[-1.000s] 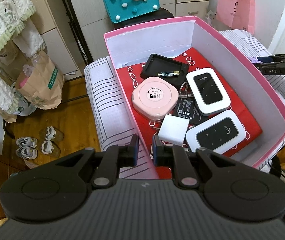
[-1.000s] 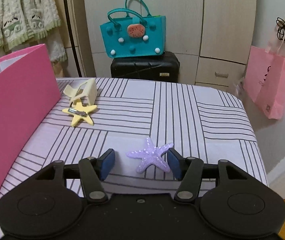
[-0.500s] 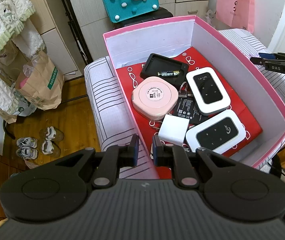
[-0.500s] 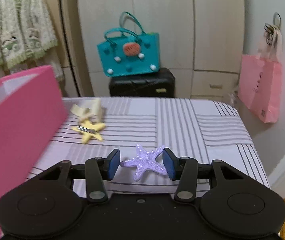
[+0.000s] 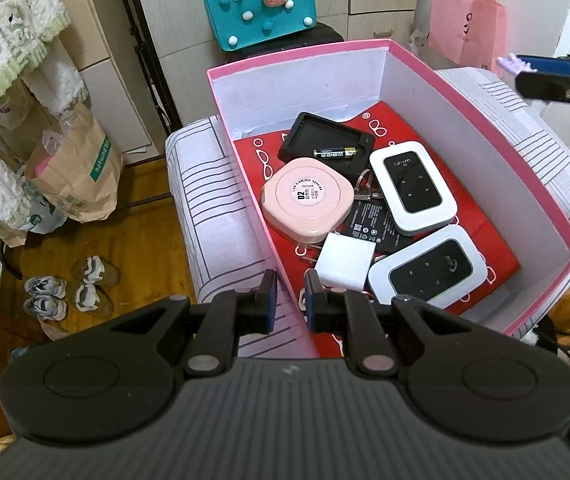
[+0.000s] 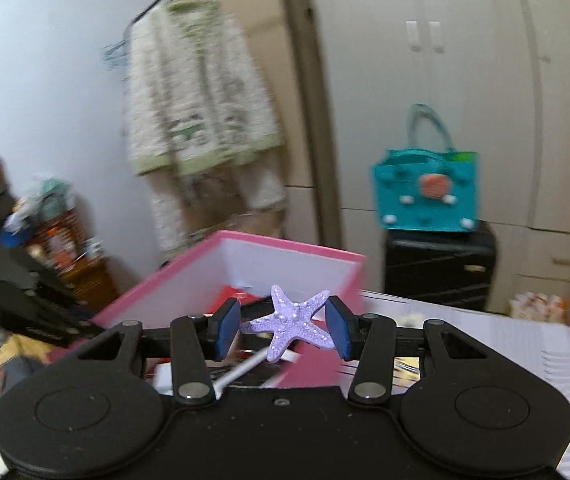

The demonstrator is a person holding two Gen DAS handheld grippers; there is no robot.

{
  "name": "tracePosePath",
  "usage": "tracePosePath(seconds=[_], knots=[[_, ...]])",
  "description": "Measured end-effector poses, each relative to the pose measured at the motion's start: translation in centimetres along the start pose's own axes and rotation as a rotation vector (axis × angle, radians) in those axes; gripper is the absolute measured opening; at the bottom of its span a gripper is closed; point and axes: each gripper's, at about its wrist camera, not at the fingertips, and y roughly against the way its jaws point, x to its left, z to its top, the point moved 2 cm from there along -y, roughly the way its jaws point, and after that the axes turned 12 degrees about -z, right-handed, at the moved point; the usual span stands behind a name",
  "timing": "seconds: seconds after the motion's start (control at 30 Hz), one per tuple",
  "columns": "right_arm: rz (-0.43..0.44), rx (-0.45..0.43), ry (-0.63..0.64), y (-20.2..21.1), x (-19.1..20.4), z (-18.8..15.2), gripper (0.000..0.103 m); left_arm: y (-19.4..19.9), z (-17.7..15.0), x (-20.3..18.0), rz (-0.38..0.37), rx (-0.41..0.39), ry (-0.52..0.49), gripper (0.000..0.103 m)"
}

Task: Organize rigid objects
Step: 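Carry the purple starfish into the box and release it on the black cradle, then move the right tool to the bed and grasp the yellow star hair clip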

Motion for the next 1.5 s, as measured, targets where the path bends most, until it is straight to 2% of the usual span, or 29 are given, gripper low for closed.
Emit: tracePosePath(seconds=[0.13,0.27,0.4,0.5,0.6,0.77,0.93,1.1,1.27,1.33,1.43,1.5], knots=[[0.046,0.037,0.088,-2.2,2.8,1.2,0.053,0.0,0.0,0.0,-0.005,-0.003,0.006,0.013],[0.074,0.113,0.192,-6.2,5.2,2.3,0.053,-0.1,0.2,0.2,-0.012,0.000,0.015,0.013],[0.040,0.259,0.228,-10.3,6.8,3.2,0.053,-0.1,0.2,0.4,-0.020,-0.001,0.017,0.013],[0.041,0.313,0.231,-12.5,7.2,3.5,0.053,0.0,0.1,0.5,-0.026,-0.005,0.015,0.012],[0.008,0.373,0.318,-14.5,8.1,3.2,0.053,0.0,0.0,0.6,-0.032,-0.008,0.018,0.013],[-0.034,0.392,0.371,-16.5,8.5,3.2,0.054,0.0,-0.1,0.7,-0.042,-0.013,0.024,0.013],[-0.020,0.344,0.336,-15.4,7.7,3.7,0.054,0.0,-0.1,0.9,-0.049,-0.013,0.011,0.014],[-0.019,0.276,0.239,-11.2,5.1,4.5,0.054,0.0,-0.1,1.3,-0.070,-0.013,0.021,0.016],[-0.104,0.219,0.147,-7.4,0.6,4.8,0.054,0.0,-0.2,1.3,-0.069,-0.018,0.014,0.016],[-0.128,0.226,0.082,-6.4,-1.6,4.6,0.054,0.0,-0.1,1.3,-0.071,-0.017,0.021,0.016],[-0.099,0.266,-0.020,-5.6,-4.3,3.1,0.054,-0.1,-0.1,1.5,-0.074,-0.012,0.037,0.016],[-0.115,0.279,-0.042,-5.4,-5.5,1.7,0.054,-0.1,-0.1,1.4,-0.066,-0.011,0.030,0.016]])
